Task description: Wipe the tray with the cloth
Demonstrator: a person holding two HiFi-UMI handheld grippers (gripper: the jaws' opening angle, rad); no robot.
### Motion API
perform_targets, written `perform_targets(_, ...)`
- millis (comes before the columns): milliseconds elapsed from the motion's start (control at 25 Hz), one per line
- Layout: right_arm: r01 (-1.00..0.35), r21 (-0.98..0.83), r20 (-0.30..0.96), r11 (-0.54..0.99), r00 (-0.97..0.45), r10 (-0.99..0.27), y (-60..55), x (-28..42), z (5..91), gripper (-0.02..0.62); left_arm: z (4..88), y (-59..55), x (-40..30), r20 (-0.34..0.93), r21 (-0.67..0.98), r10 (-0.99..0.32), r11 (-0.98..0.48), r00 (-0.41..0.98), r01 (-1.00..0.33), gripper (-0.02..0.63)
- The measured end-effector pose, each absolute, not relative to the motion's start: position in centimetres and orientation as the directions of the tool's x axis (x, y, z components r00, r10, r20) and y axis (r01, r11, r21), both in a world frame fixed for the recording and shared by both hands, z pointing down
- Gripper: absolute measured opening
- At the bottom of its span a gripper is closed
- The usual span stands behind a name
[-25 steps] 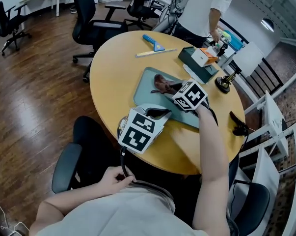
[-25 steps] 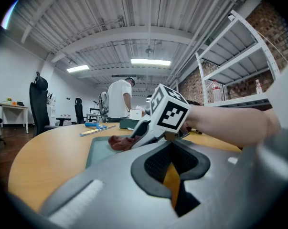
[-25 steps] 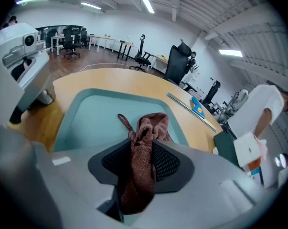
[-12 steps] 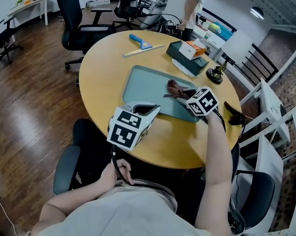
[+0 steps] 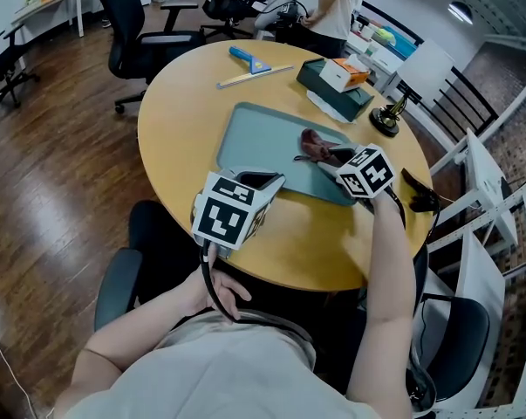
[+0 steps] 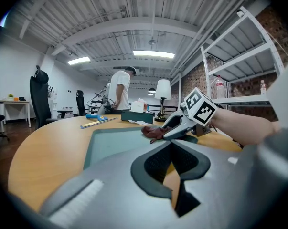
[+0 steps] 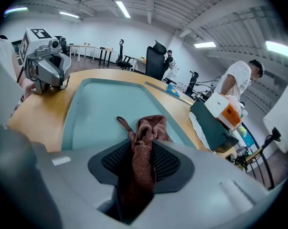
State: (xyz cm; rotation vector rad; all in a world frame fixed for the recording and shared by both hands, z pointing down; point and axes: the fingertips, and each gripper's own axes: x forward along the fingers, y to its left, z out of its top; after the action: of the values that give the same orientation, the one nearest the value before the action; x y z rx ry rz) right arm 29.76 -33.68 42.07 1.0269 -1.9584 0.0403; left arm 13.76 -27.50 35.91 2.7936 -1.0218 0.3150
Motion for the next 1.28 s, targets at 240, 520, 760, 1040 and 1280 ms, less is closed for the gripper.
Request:
perform_targets(240, -0.669, 0.370, 0.739, 0.645, -0.208, -0.640, -33.4, 30.9, 42.2, 0.137, 35.1, -27.1, 13.5, 0.187, 0.050, -0.635, -0.756, 0.750, -0.653, 0.000)
perform_targets(520, -0.656, 0.382, 0.747, 0.651, -0.195, -0.635, -33.3, 30.7, 42.3, 0.137, 34.7, -26.2, 14.0, 0.149, 0.034, -0.583, -0.804, 0.799, -0.593, 0.000)
perform_targets(760, -0.560, 0.392, 0.755, 0.730, -0.258, -0.603, -34.1, 26.1, 42.2, 0.137, 34.6, -26.1, 14.0, 0.147, 0.037, -0.583, -0.804, 0.799, -0.593, 0.000)
perform_targets(1040, -0.446, 0.394, 0.760, 0.803, -0.333, -0.558, -35.5, 19.1, 42.1, 0.137, 34.7, -26.2, 14.1, 0.145, 0.023, -0.589, -0.801, 0.795, -0.598, 0.000)
perform_targets(1280, -0.351, 0.396, 0.751, 0.849, -0.408, -0.519, -35.3, 14.3, 42.1, 0.137, 34.7, -26.1, 14.0, 0.141, 0.025, -0.588, -0.802, 0.797, -0.596, 0.001)
